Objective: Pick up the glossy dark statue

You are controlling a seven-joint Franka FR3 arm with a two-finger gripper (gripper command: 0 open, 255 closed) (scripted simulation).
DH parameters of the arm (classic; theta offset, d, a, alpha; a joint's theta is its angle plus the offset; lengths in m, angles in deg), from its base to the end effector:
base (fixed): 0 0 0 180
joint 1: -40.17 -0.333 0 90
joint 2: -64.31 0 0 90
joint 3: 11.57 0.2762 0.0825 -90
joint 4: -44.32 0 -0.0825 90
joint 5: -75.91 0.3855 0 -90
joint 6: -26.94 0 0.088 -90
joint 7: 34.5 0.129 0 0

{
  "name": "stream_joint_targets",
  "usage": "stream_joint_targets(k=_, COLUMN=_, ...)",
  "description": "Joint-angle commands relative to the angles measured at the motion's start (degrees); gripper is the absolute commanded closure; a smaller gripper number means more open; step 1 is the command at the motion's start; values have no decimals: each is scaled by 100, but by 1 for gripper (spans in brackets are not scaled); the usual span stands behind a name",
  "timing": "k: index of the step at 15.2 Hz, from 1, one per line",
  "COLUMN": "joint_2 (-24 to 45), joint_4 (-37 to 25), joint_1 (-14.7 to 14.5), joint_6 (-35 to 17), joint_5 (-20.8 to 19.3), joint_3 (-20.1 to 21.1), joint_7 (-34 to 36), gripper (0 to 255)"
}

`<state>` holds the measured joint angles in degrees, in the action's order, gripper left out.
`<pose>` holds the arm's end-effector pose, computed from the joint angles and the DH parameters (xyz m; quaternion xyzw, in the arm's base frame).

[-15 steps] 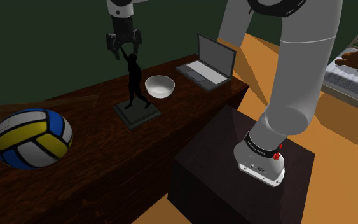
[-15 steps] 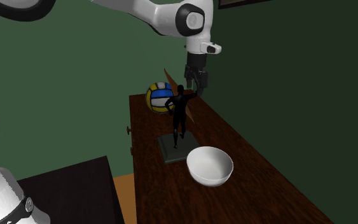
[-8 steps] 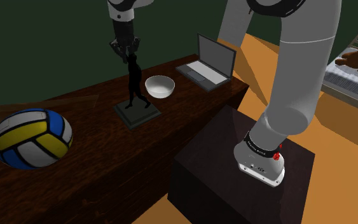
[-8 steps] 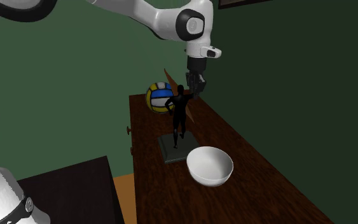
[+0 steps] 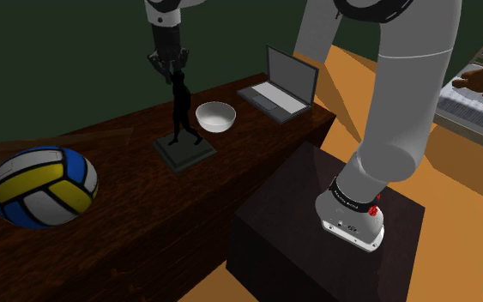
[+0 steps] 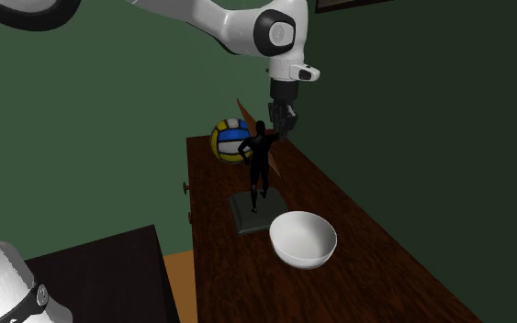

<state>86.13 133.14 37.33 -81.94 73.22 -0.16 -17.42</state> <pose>0.6367 0.1448 0.3726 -0.9996 0.0234 0.0151 0.0111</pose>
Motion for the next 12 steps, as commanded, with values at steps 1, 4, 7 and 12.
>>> stream_joint_targets(k=1, joint_2=-17, joint_4=-117, joint_1=-3, joint_6=127, joint_5=4, joint_3=3, joint_7=-1, gripper=255)
stream_joint_targets(k=4, joint_2=-50, joint_4=-302, joint_1=-6, joint_6=344, joint_5=12, joint_3=8, joint_7=-2, gripper=255)
stream_joint_targets(k=7, joint_2=-70, joint_4=-503, joint_1=-11, joint_6=565, joint_5=17, joint_3=12, joint_7=-3, gripper=255)
stream_joint_targets(k=12, joint_2=-76, joint_4=-880, joint_1=-24, joint_6=948, joint_5=20, joint_3=18, joint_7=-1, gripper=255)
